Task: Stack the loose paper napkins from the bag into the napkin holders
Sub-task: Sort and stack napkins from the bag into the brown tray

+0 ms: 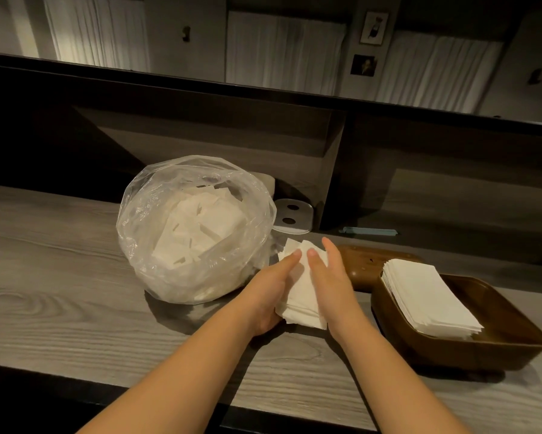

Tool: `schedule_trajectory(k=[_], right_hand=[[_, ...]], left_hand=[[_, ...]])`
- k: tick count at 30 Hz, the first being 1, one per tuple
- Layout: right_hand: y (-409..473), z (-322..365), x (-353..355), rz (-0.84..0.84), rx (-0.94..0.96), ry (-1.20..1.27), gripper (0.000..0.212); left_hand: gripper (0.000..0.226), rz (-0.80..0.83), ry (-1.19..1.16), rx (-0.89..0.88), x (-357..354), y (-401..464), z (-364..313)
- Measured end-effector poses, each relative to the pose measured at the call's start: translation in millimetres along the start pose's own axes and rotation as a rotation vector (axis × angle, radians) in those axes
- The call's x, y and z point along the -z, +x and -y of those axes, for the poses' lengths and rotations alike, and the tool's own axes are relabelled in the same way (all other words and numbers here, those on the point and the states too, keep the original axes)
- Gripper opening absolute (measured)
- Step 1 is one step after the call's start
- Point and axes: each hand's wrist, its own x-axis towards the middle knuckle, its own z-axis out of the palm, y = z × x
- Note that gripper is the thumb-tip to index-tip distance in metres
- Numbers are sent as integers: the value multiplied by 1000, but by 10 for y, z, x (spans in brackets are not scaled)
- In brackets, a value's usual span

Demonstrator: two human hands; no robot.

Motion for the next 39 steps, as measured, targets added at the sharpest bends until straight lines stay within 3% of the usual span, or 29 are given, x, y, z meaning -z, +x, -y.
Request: schedule_trajectory(k=[4,8,12,14,19,22,25,29,33,36,39], right_hand=[[15,28,56,0,-56,63,63],[24,-18,193,-41,-27,87,56],[19,-74,274,-131,64,138,52],[8,-95,300,-105,70,128,51],[28,-161,271,-48,10,36,53],[38,-172,280,-54,96,22,57],[32,-191,304,55,146,-97,73],[19,-215,350,88,233,-131,70],[11,-217,357,4,381,-109,62],[61,-251,349,26,261,-70,73],[77,-266,329,64,174,-196,84]], left_hand=[[27,42,244,-65,97,-8,-37],[29,48,357,-20,185,-28,-105],[42,-222,420,-226,199,-9,-87],[45,-272,457,-365,213,7,-50],[68,-155,704,-424,252,32,11],[91,-10,750,-474,266,-22,-3],[108,84,842,-417,276,-58,-25],[103,15,795,-478,273,-66,-15],[75,-119,728,-621,277,-48,10],[78,-141,738,-607,307,-15,11],[92,-89,801,-542,309,-18,-7]])
